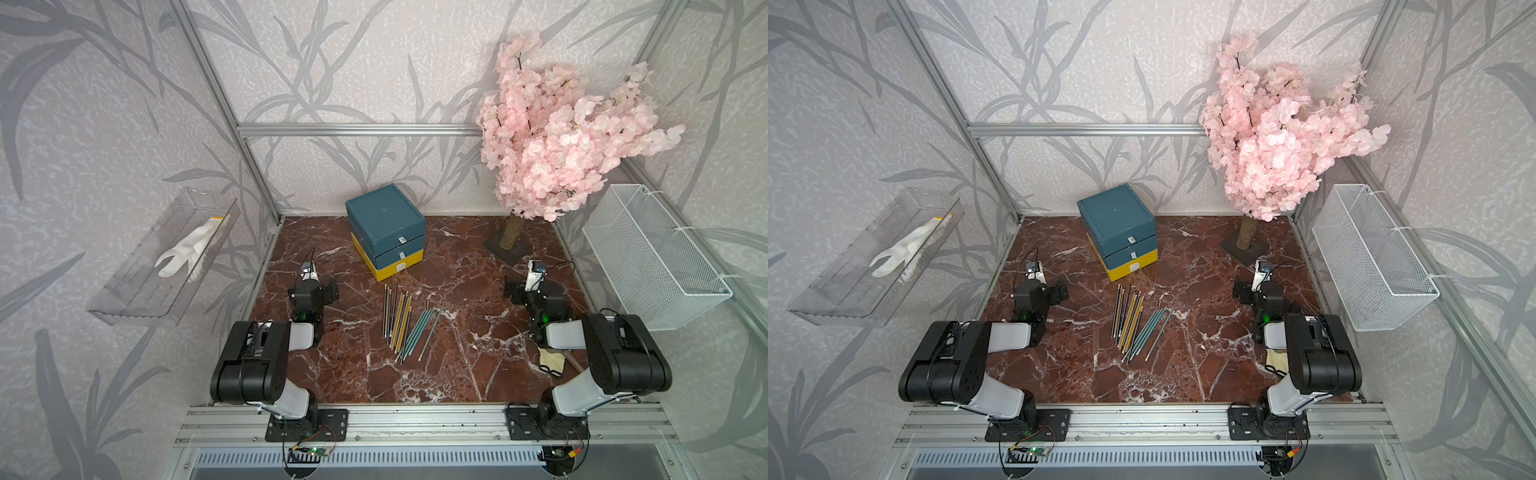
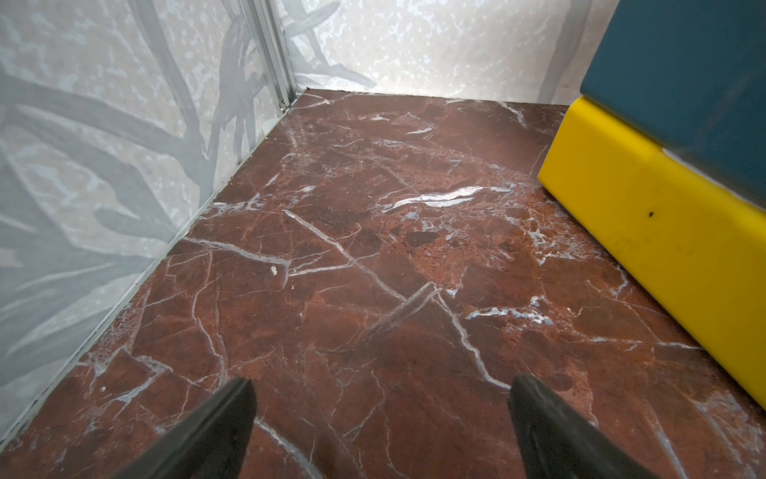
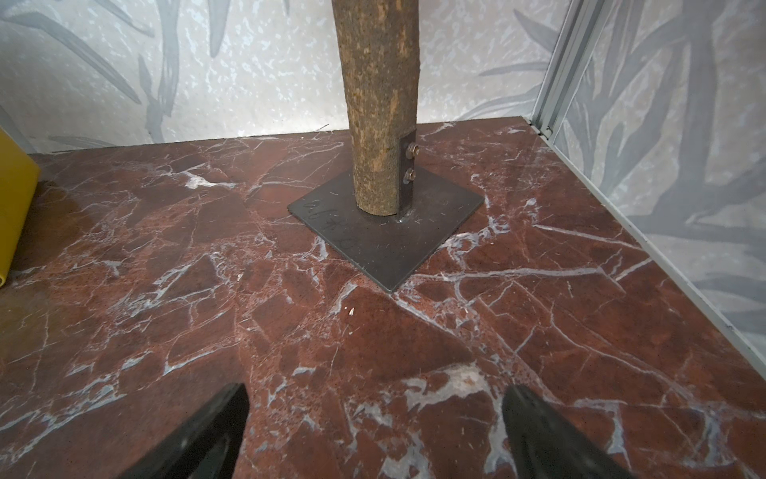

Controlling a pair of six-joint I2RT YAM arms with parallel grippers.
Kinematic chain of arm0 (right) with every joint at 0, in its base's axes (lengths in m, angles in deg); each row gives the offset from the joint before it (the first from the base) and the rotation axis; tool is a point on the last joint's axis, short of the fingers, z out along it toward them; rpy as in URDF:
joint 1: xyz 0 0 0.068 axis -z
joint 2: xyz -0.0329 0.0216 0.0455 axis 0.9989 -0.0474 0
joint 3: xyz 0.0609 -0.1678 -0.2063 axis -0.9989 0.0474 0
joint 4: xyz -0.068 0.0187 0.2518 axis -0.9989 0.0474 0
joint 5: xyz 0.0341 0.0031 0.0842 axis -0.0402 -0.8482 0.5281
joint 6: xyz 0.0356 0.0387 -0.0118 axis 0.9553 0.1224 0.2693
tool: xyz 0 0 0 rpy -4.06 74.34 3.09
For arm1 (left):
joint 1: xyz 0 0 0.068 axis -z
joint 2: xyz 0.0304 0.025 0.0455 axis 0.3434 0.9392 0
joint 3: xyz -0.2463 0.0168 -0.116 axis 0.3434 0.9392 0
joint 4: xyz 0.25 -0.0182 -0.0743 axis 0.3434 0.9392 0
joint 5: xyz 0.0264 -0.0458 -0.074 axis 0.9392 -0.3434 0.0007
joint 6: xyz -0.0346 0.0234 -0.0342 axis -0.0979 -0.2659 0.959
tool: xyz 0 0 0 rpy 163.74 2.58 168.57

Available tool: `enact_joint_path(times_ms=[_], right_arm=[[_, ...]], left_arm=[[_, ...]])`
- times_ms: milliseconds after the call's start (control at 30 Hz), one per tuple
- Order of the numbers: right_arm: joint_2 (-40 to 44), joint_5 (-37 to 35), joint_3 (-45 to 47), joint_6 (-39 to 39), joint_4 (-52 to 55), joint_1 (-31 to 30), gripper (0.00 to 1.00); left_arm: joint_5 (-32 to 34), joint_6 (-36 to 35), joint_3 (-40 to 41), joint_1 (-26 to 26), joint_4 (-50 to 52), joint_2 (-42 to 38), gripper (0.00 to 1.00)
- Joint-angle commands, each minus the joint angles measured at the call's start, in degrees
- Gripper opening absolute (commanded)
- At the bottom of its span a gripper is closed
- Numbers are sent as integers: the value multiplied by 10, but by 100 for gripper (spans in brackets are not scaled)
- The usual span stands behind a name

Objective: Please place the pencils in the drawer according to their color
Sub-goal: Open the drawer in the storage box.

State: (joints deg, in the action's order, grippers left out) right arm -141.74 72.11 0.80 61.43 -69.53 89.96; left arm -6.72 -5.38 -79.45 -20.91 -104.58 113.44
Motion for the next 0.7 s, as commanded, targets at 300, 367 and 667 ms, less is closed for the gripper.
enact_joint_path(times_ms=[300,367,667], right_arm=[[114,-93,44,33,6,-1,99],[169,-81,40,42,66,-1,99],[320,33,-27,365,317,35,99]], left_arm=[[21,14,-90,-2,188,-59,100],[27,20,-105,-2,224,-79,100],[-4,104,-177,5,413,-196,100]])
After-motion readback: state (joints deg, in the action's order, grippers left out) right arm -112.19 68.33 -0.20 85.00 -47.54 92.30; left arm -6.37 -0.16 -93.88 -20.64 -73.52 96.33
